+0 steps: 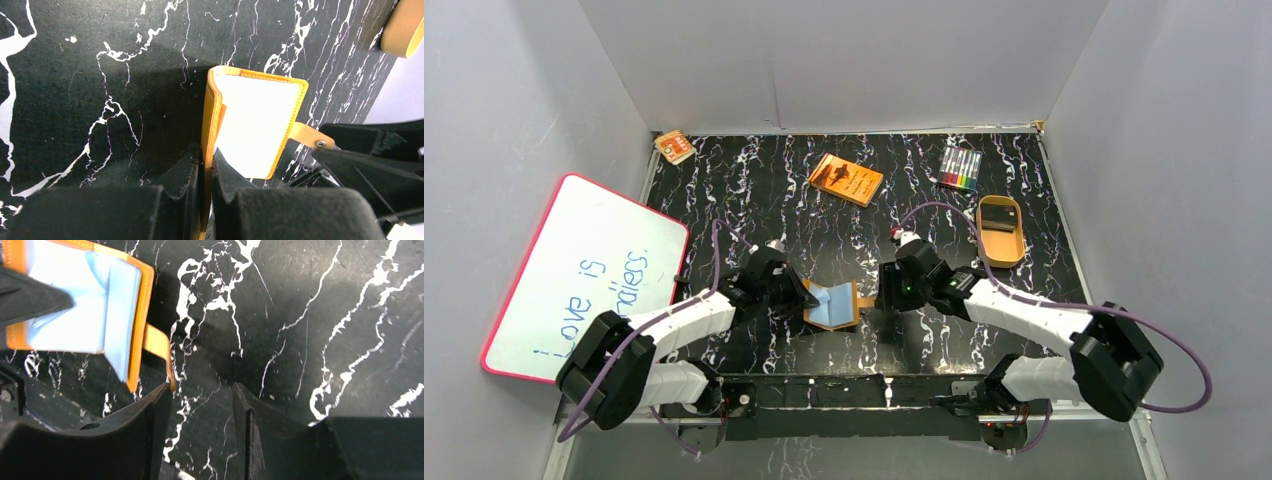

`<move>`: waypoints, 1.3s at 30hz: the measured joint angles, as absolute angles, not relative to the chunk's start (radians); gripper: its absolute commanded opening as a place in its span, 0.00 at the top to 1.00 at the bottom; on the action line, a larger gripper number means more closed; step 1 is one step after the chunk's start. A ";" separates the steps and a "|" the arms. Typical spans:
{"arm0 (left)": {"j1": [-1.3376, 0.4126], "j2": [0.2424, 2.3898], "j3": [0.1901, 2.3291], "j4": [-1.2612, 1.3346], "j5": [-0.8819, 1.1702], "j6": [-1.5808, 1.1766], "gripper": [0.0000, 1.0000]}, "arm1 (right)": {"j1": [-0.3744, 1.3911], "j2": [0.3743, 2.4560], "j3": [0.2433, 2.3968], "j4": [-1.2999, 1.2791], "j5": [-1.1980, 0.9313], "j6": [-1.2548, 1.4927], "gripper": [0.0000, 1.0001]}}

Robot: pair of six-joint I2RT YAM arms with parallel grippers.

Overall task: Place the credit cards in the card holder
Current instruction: Open the card holder at the center of the board.

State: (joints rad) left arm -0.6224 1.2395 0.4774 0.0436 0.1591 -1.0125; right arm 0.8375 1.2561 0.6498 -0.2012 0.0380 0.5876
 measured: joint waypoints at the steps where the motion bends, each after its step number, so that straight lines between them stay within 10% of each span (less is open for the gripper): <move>1: -0.622 1.237 0.477 0.043 0.156 -1.019 1.00 | 0.838 1.234 0.657 -0.234 0.039 0.587 0.43; 23: -0.624 1.231 0.506 -0.027 0.138 -1.044 0.99 | 0.918 1.507 0.820 -0.025 -0.190 0.667 0.62; 31: -0.624 1.213 0.506 -0.039 0.136 -1.028 0.57 | 0.916 1.630 0.809 0.012 -0.167 0.673 0.64; 39: -0.624 1.148 0.506 -0.057 0.127 -1.010 0.53 | 0.916 1.630 0.802 0.029 -0.159 0.674 0.65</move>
State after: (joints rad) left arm -0.6239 1.1481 0.5056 -0.0573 0.1266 -1.0098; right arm 0.9157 1.6299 0.8018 0.0292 -0.1589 0.6743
